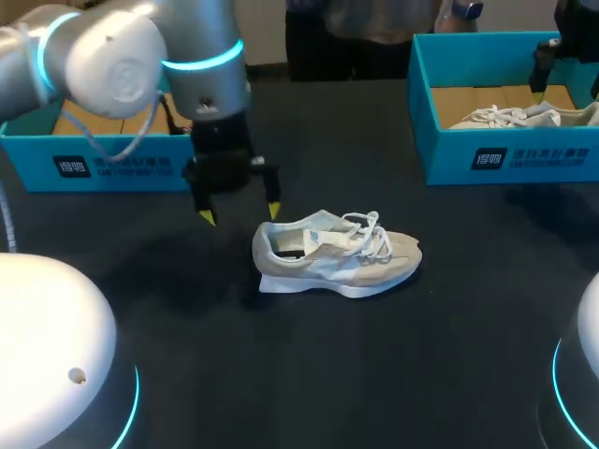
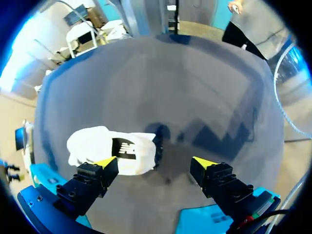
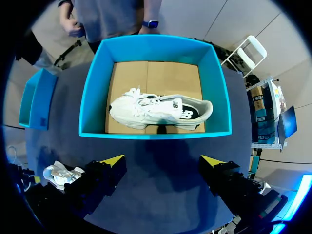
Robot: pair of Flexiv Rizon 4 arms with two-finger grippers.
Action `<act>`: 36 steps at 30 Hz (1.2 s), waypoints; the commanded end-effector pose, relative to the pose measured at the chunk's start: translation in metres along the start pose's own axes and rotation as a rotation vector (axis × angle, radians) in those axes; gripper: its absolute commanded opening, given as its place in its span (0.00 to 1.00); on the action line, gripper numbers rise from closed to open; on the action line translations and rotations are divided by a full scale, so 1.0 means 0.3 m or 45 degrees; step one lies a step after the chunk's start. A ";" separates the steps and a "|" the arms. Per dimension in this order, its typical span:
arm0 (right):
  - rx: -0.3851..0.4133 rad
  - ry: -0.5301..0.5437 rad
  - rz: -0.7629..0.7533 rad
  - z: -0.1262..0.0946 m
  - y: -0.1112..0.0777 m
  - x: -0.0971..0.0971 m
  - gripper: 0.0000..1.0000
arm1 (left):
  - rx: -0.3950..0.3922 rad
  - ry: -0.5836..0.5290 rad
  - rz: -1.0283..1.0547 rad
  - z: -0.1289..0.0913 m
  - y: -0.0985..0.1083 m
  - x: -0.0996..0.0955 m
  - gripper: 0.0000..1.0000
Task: Take the shoe out of the shoebox, open the shoe tongue, remove and reinsert the insole, then place the shoe into the shoebox
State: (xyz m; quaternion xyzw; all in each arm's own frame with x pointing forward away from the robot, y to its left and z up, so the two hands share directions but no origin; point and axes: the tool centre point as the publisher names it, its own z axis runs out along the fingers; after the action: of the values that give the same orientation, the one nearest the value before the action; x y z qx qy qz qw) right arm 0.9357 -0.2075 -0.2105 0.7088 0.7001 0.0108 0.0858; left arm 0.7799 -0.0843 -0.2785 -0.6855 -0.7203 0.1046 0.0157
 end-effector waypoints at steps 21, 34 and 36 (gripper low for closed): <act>-0.003 0.000 0.001 0.000 -0.004 -0.001 1.00 | 0.038 -0.556 -0.771 -0.140 -0.147 0.180 1.00; -0.003 0.000 0.001 0.000 -0.004 -0.001 1.00 | 0.038 -0.556 -0.771 -0.140 -0.147 0.180 1.00; -0.003 0.000 0.001 0.000 -0.004 -0.001 1.00 | 0.050 -0.531 -0.792 -0.138 -0.141 0.190 1.00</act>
State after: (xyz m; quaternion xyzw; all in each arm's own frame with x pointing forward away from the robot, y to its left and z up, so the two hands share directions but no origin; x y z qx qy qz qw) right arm 0.9357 -0.2076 -0.2105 0.7089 0.7000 0.0108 0.0858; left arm 0.7434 -0.0282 -0.2349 -0.4050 -0.8776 0.2430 -0.0819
